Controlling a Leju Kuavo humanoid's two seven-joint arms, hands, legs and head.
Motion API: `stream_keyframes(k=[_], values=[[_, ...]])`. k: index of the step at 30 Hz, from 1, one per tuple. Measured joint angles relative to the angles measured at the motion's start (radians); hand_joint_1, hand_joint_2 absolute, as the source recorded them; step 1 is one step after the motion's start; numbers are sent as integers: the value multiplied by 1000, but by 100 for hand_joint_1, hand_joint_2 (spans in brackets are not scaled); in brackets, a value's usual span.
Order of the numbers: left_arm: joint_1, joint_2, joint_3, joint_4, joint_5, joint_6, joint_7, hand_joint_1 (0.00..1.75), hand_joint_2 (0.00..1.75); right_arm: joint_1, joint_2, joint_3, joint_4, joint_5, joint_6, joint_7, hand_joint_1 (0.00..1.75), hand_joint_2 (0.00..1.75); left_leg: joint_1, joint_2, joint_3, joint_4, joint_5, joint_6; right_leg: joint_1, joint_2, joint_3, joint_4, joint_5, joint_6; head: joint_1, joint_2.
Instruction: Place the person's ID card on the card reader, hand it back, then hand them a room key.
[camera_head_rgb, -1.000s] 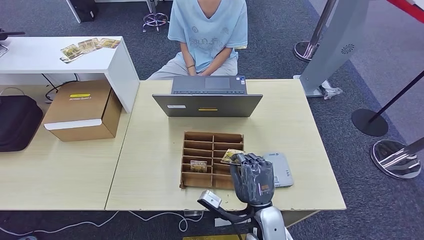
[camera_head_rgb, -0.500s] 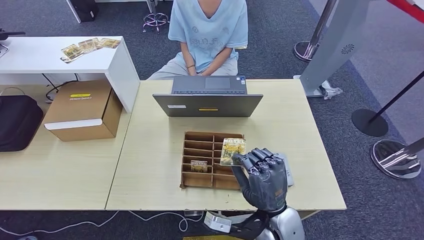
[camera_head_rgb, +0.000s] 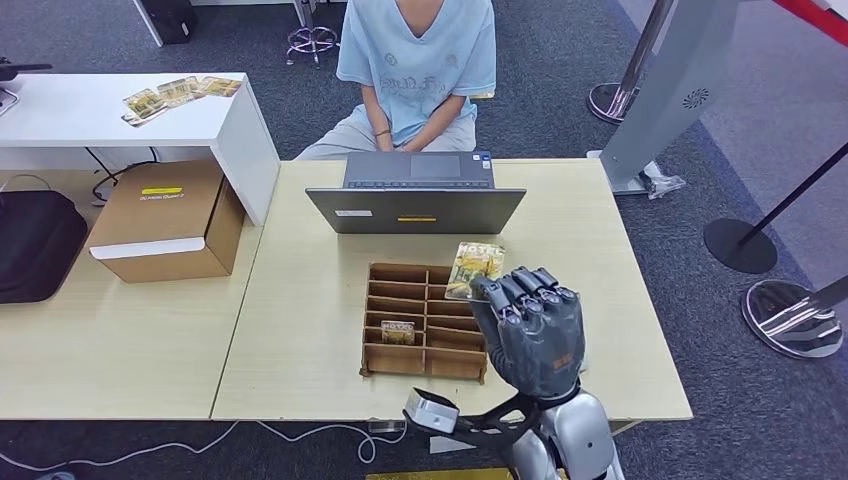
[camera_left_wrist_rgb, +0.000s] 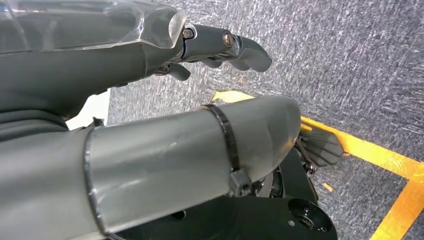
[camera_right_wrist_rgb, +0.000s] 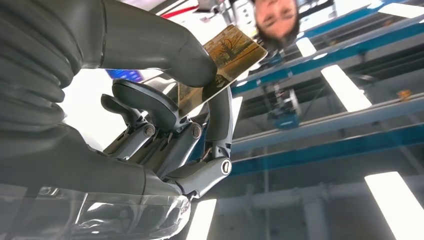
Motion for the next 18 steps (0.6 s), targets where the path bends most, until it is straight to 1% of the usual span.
stream_keyframes(k=[4,7,12,15,18], values=[[-1,2,-10,0,-7,6,1,0,0,-112,0,44,51,33,0,158,175,175,0,1,1,0,1,-1,0,1,0,0,1,-1,0,0],[-2,3,-11,0,-5,8,1,0,0,-198,0,81,92,37,0,247,175,175,0,1,1,0,1,-1,0,1,-1,1,1,-1,0,0],[-4,6,-11,0,3,8,1,0,0,-312,-2,109,178,37,0,348,175,175,0,1,1,0,2,-2,0,1,-1,1,1,-1,0,0],[-5,7,-11,0,2,7,1,0,0,-371,-5,115,242,34,0,387,175,175,0,1,1,0,2,-2,0,1,-1,1,1,-1,0,0],[-6,9,-12,0,2,7,-1,0,0,-423,-17,137,304,9,1,459,175,175,0,1,1,0,2,-2,0,1,-1,1,1,-1,0,0]])
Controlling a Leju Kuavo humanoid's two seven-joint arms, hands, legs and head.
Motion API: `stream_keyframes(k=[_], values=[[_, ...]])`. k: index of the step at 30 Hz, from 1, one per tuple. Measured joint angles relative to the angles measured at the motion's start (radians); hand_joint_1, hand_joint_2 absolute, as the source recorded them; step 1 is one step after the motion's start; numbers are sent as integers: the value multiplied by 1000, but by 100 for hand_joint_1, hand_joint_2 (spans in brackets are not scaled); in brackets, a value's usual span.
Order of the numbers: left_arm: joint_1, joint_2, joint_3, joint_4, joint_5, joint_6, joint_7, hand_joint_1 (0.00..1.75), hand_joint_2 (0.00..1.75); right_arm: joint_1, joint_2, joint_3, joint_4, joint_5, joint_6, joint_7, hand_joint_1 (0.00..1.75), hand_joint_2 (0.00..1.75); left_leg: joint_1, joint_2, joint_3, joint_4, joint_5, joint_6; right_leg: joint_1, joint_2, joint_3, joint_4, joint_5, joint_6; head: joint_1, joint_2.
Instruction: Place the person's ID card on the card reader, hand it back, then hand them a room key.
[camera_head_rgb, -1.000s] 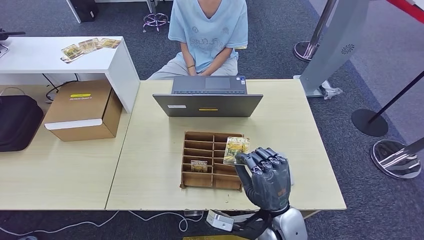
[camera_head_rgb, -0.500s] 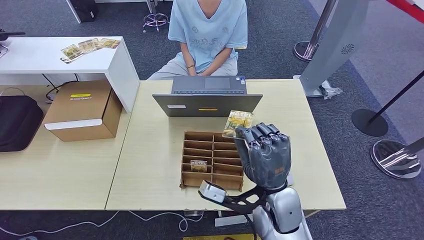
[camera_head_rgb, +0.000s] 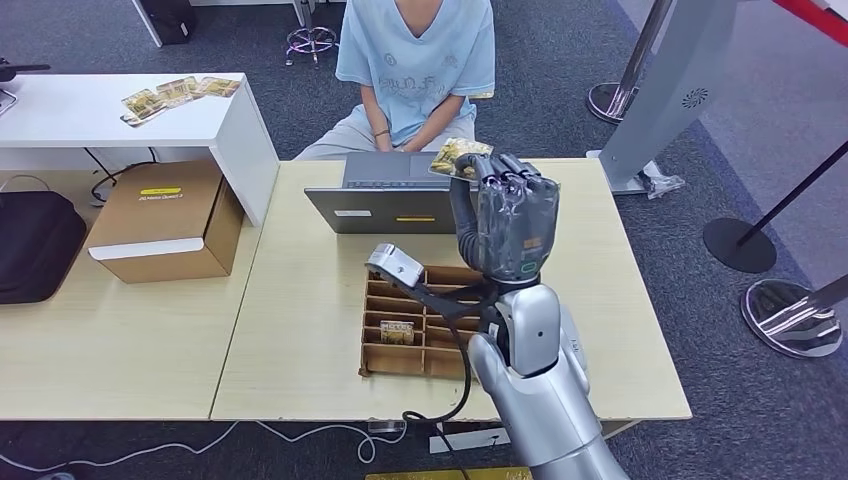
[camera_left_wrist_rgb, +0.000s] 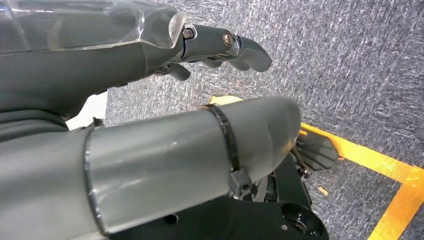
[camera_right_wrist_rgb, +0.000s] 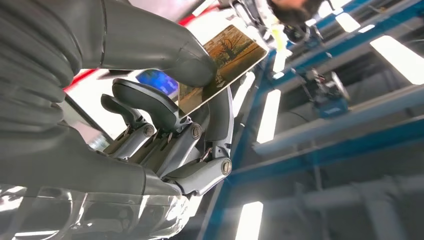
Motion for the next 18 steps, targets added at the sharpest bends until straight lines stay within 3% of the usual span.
stream_keyframes(k=[10,18], values=[[-3,5,-20,0,-17,-7,0,0,0,-176,-13,1,282,-10,0,-8,175,175,0,0,0,0,0,0,0,0,0,0,1,-1,0,0],[-5,9,-24,0,-17,-8,0,0,0,-224,-14,-7,376,-10,0,-8,175,175,0,0,0,0,0,0,0,0,-1,0,1,-1,0,0]])
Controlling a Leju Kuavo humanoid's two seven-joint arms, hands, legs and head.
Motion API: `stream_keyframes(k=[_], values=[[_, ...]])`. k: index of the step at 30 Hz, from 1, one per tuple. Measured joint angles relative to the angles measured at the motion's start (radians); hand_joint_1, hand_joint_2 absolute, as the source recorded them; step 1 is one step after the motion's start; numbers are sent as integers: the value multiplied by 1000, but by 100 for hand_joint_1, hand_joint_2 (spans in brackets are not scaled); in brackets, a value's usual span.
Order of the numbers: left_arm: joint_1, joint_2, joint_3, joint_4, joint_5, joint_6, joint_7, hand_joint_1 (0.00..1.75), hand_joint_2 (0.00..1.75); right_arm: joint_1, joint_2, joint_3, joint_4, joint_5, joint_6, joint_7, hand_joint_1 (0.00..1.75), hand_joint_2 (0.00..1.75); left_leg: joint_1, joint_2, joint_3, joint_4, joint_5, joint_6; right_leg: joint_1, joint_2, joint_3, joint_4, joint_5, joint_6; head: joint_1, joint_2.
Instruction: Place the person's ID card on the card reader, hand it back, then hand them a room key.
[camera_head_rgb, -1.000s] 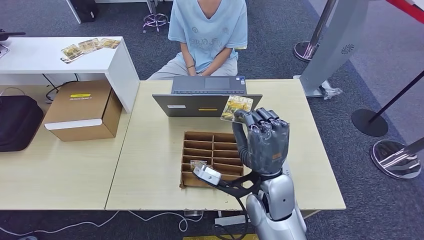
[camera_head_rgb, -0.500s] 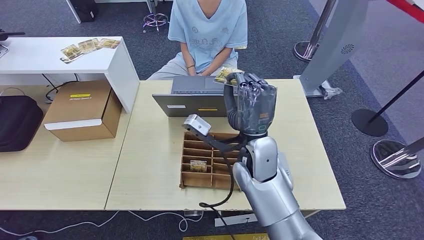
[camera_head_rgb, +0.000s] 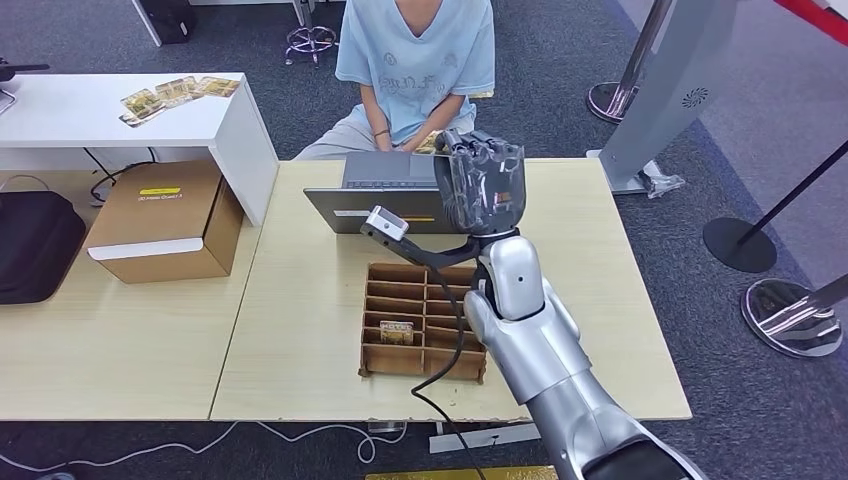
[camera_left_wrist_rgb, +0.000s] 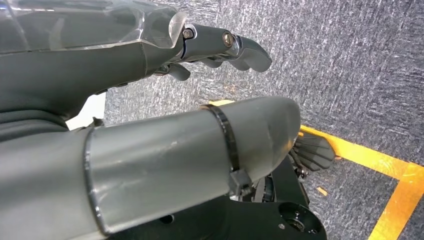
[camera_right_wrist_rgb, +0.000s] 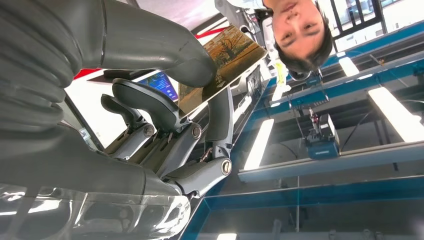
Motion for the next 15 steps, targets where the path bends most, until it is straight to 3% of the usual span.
stream_keyframes(k=[15], values=[[-1,2,0,0,0,-2,0,0,0,-8,0,-3,33,0,0,0,175,175,0,0,0,0,0,0,0,0,0,0,0,0,0,0]])
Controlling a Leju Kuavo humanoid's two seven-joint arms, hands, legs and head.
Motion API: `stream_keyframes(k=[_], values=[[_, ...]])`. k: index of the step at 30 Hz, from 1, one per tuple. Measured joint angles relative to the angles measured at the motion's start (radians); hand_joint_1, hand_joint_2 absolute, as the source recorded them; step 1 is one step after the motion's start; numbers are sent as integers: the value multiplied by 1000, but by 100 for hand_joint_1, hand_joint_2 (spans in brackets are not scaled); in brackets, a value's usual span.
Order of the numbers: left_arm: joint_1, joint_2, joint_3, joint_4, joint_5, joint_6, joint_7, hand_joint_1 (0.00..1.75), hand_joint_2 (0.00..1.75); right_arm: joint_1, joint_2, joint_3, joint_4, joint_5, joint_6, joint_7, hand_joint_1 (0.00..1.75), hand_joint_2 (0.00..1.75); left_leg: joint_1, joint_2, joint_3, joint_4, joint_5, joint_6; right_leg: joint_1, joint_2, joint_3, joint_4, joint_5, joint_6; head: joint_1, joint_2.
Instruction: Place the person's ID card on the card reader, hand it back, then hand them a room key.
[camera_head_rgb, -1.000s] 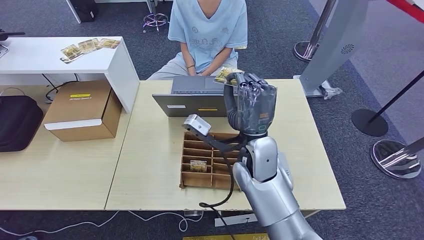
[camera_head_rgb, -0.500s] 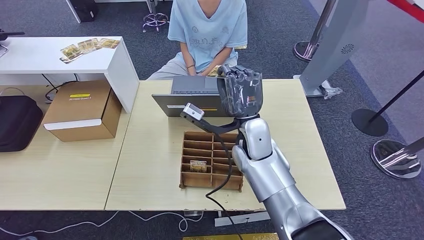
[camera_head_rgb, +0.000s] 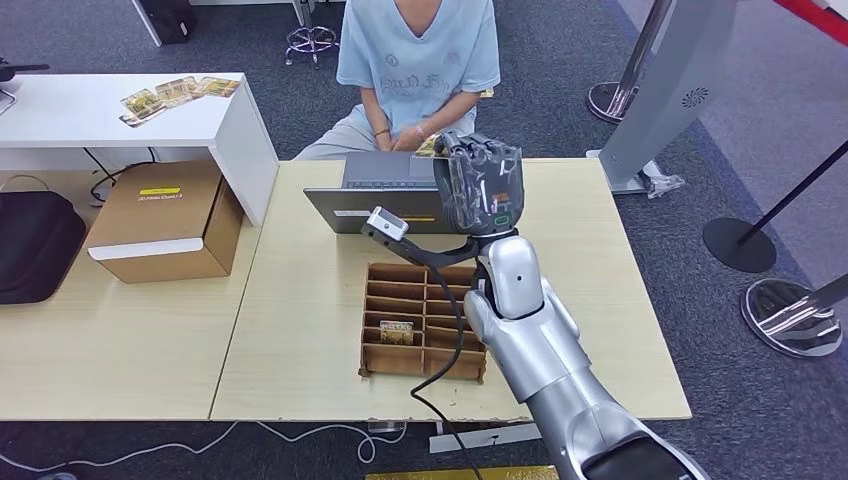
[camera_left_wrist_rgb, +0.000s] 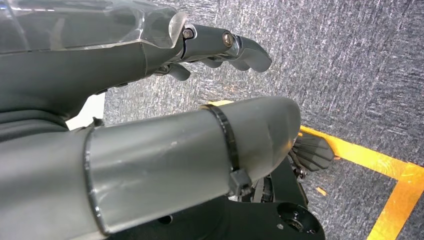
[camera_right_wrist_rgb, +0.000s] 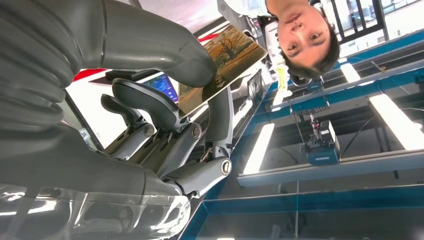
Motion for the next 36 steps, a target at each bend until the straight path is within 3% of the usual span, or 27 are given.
stream_keyframes(k=[36], values=[[0,0,-7,0,0,0,0,0,0,-1,0,-4,7,0,0,0,175,175,0,0,0,0,0,0,0,0,0,0,0,0,0,0]])
